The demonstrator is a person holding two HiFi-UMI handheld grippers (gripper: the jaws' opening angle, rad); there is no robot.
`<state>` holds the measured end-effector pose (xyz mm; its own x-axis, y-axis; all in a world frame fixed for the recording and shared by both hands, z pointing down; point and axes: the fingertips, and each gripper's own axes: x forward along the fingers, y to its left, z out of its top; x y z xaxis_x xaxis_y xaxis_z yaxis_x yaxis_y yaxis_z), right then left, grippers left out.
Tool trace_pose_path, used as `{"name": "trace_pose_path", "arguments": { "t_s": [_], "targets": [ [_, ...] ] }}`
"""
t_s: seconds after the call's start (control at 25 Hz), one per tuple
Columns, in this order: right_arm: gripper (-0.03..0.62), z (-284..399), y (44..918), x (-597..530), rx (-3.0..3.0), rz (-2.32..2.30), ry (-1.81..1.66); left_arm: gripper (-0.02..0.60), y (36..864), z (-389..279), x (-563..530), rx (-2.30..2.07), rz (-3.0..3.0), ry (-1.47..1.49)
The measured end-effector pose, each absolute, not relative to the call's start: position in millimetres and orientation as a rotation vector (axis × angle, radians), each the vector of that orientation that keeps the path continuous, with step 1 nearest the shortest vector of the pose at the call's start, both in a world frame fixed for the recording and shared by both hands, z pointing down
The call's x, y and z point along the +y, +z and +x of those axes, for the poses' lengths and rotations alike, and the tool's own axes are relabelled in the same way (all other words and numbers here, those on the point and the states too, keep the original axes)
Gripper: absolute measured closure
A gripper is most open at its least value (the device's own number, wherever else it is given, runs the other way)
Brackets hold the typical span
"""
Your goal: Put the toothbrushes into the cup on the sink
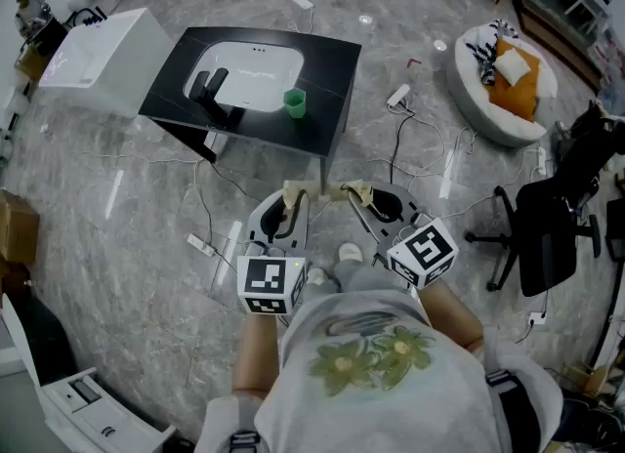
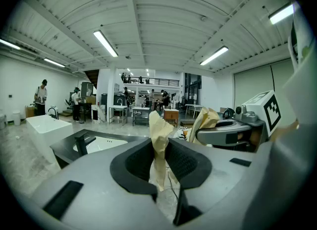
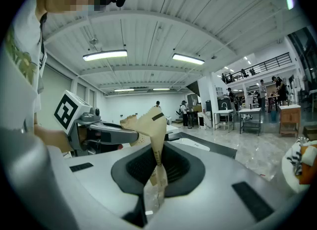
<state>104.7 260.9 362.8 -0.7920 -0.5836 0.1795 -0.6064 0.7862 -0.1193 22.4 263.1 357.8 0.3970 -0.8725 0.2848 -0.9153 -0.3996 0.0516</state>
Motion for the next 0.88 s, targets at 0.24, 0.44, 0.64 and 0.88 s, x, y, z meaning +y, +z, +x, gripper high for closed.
{"name": "trace_pose_path", "arguments": {
  "t_s": [0.24, 0.44, 0.64, 0.88],
  "targets": [
    [0.540, 117.0, 366.7, 245.8, -2.844, 0.951, 0.272, 0.492, 361.2, 33.2, 248.7, -1.591, 2.442, 0.319],
    [0.540, 124.8, 370.9, 224.3, -2.844, 0.917, 0.279, 0.492, 361.8, 46.3, 225.8, -1.606, 2.436, 0.331],
    [0.540, 128.7, 376.6, 200.8, -2.853, 0.850, 0.264, 0.492, 364.6, 50.1, 205.6, -1.660, 2.393, 0.317],
    [0.539, 131.4, 390.3, 178.0, -2.854, 0.782, 0.250, 0.492, 384.4, 53.3, 197.8, -1.721, 2.308, 0.330]
  ]
}}
